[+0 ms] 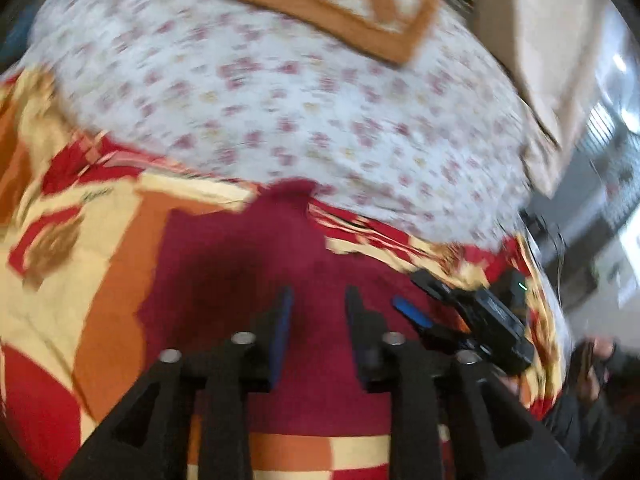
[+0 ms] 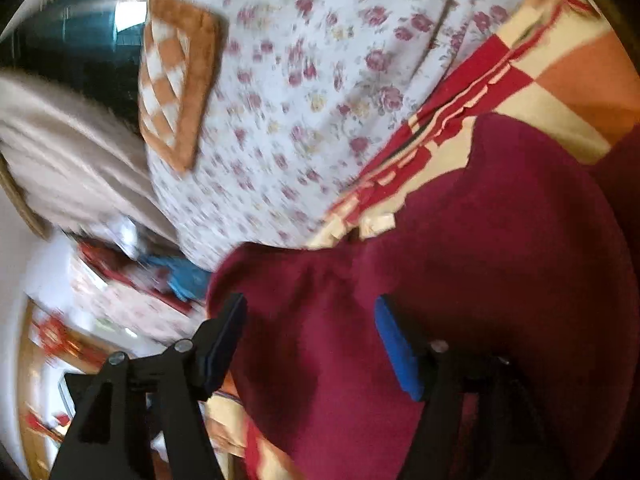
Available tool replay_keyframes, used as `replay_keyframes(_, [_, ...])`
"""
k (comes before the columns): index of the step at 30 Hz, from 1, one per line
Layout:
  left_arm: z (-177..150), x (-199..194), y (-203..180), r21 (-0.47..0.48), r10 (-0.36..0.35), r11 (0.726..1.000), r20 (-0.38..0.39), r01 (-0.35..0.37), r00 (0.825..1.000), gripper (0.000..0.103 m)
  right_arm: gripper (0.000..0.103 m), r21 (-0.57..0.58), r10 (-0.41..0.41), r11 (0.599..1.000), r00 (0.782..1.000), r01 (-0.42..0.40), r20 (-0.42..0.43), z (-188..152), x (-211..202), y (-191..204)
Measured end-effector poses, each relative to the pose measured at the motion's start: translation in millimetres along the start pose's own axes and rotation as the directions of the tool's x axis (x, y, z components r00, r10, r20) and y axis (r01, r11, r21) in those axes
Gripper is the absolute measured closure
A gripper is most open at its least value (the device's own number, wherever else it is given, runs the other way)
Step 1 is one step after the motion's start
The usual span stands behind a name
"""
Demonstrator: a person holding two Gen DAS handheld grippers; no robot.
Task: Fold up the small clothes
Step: 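Grasp the sweater edge with the left gripper and lift it toward the right gripper, then fold the held sweater edge over the body with the left gripper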
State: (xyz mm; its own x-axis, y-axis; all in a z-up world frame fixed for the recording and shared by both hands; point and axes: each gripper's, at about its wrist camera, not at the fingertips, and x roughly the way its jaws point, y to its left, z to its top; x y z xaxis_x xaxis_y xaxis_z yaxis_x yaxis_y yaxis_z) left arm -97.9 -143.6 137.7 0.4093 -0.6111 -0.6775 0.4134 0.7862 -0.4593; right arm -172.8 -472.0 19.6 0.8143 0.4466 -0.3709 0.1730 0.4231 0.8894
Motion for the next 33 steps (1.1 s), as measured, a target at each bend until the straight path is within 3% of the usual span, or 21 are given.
replay_keyframes(3, [1, 9, 48, -0.114, 0.044, 0.992, -0.032, -0.047, 0.999, 0.076, 0.032, -0.140, -0.140, 0.981, 0.989, 0.131, -0.052, -5, 14, 22])
replay_keyframes(5, [-2, 13, 73, -0.186, 0.061, 0.980, -0.037, -0.066, 0.997, 0.068, 0.031, -0.194, -0.192, 0.965, 0.980, 0.179, -0.050, -9, 21, 28])
replay_keyframes(7, [-7, 23, 89, -0.243, 0.038, 0.969, -0.057, -0.051, 0.998, 0.057, 0.030, -0.219, -0.220, 0.954, 0.975, 0.206, -0.042, -12, 25, 29])
replay_keyframes(9, [-11, 38, 101, -0.271, 0.030, 0.961, -0.079, -0.051, 0.996, 0.054, 0.028, -0.221, -0.221, 0.953, 0.975, 0.209, -0.033, -12, 26, 29])
replay_keyframes(12, [-12, 56, 107, -0.247, 0.120, 0.959, -0.101, -0.142, 0.988, 0.054, 0.028, -0.219, -0.217, 0.955, 0.975, 0.203, -0.044, -11, 25, 28])
replay_keyframes(14, [-10, 60, 105, -0.227, 0.152, 0.960, -0.073, -0.165, 0.986, 0.053, 0.028, -0.218, -0.205, 0.957, 0.978, 0.190, -0.048, -11, 24, 27])
replay_keyframes(17, [-9, 77, 107, -0.208, 0.143, 0.964, -0.109, -0.164, 0.984, 0.037, 0.028, -0.212, -0.191, 0.961, 0.980, 0.176, -0.050, -12, 24, 25])
replay_keyframes(21, [-10, 87, 96, -0.117, 0.191, 0.971, -0.134, -0.207, 0.972, 0.034, 0.028, -0.222, -0.199, 0.957, 0.979, 0.184, -0.043, -14, 25, 26])
replay_keyframes(23, [-8, 88, 93, -0.110, 0.172, 0.976, -0.149, -0.190, 0.974, 0.059, 0.028, -0.228, -0.194, 0.957, 0.980, 0.180, -0.041, -14, 25, 26])
replay_keyframes(24, [-7, 87, 93, -0.150, 0.117, 0.978, -0.172, -0.144, 0.978, 0.089, 0.028, -0.227, -0.191, 0.958, 0.981, 0.177, -0.042, -14, 24, 26])
replay_keyframes(26, [-4, 79, 86, -0.187, 0.079, 0.976, -0.159, -0.108, 0.984, 0.089, 0.028, -0.225, -0.191, 0.958, 0.981, 0.176, -0.045, -13, 24, 26])
replay_keyframes(28, [-2, 64, 63, -0.134, 0.052, 0.989, -0.115, -0.067, 0.992, 0.089, 0.029, -0.225, -0.192, 0.958, 0.981, 0.178, -0.041, -13, 24, 25])
replay_keyframes(29, [-1, 58, 54, -0.119, 0.033, 0.992, -0.103, -0.045, 0.994, 0.090, 0.038, -0.230, -0.205, 0.954, 0.978, 0.192, -0.035, -13, 24, 26])
replay_keyframes(30, [1, 49, 36, -0.089, -0.002, 0.996, -0.086, -0.006, 0.996, 0.090, 0.056, -0.252, -0.243, 0.940, 0.970, 0.229, -0.024, -13, 24, 26])
replay_keyframes(32, [1, 37, 7, -0.031, -0.040, 0.999, -0.067, 0.038, 0.997, 0.090, 0.078, -0.314, -0.358, 0.887, 0.934, 0.338, -0.008, -12, 30, 28])
replay_keyframes(33, [1, 31, -11, 0.010, -0.060, 0.998, -0.058, 0.060, 0.997, 0.090, 0.081, -0.342, -0.384, 0.869, 0.923, 0.358, -0.011, -13, 34, 29])
